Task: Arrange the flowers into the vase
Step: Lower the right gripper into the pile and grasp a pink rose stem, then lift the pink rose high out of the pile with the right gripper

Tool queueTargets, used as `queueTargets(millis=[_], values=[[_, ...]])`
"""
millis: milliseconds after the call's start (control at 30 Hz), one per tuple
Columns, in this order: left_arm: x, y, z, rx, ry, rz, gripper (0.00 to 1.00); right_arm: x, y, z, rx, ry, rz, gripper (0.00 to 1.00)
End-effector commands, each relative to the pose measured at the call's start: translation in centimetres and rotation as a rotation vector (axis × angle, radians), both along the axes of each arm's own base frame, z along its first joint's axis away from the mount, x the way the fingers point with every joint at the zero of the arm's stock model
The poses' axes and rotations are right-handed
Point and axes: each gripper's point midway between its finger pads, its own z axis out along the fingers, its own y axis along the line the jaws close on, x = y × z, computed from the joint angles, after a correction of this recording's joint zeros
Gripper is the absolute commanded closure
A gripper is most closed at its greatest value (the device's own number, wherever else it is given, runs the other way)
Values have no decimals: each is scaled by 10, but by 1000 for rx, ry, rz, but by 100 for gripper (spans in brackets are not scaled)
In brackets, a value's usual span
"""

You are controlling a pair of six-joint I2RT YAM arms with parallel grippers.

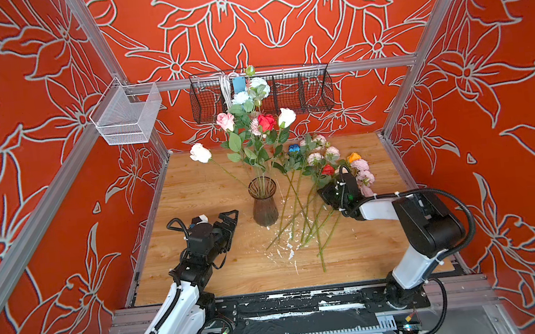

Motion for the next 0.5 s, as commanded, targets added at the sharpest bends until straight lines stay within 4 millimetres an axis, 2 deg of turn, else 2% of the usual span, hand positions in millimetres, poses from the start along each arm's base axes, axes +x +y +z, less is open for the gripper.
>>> queueTargets(millis=[0, 233, 367, 467], values=[[3, 0, 6, -2, -19, 5, 1, -6, -6, 31, -11, -51, -4, 96], [4, -1, 13, -3, -31, 1, 1, -18, -29, 101, -295, -167, 38, 96], [4, 0, 17, 0, -43, 6, 1, -30, -35, 146, -369, -276, 61, 97], [5, 2, 22, 6, -57, 15, 1, -41, -34, 187, -394, -370, 82, 96]])
